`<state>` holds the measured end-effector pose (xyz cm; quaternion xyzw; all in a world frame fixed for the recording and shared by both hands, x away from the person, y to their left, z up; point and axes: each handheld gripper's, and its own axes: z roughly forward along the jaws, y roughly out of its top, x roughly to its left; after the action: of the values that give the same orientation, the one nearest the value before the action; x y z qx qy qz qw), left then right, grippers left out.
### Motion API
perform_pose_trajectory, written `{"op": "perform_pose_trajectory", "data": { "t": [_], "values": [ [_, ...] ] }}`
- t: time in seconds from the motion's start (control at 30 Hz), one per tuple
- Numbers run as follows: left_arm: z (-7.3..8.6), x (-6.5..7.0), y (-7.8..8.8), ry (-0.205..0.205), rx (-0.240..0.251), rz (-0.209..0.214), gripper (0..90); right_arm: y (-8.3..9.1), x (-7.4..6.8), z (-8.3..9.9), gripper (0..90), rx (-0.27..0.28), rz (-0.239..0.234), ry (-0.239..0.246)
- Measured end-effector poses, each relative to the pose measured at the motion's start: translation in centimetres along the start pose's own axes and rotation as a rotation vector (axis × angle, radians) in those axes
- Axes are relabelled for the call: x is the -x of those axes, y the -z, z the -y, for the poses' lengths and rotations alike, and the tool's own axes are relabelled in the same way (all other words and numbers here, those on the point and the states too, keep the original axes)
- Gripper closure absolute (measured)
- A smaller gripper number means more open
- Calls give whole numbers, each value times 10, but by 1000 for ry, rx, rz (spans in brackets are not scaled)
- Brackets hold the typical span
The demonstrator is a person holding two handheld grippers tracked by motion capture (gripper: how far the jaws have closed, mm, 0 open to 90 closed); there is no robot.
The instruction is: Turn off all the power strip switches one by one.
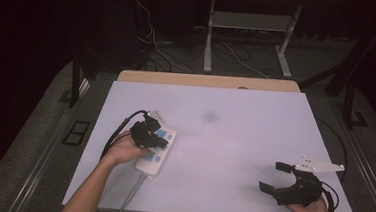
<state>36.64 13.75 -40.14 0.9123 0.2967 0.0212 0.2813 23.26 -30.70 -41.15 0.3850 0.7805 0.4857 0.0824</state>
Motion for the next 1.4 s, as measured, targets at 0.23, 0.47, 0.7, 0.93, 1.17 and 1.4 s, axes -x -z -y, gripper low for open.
{"op": "perform_pose_trajectory", "data": {
  "t": [0.23, 0.47, 0.7, 0.93, 1.17, 1.4],
  "values": [
    [1, -1, -1, 17, 16, 18, 892, 0, 1, 0, 5, 2, 1, -5],
    [3, -2, -1, 27, 23, 20, 895, 1, 0, 0, 5, 4, 2, -1],
    [6, -3, -2, 55, 41, 33, 898, 1, 0, 0, 5, 1, 0, 3],
    [11, -6, -2, 76, 71, 51, 900, 2, 1, 0, 5, 6, 2, 1],
    [11, -4, -2, 68, 67, 35, 898, 1, 1, 0, 5, 3, 3, 1],
    [10, -1, -2, 56, 68, 20, 897, 1, 1, 0, 5, 3, 3, -1]
  ]
}}
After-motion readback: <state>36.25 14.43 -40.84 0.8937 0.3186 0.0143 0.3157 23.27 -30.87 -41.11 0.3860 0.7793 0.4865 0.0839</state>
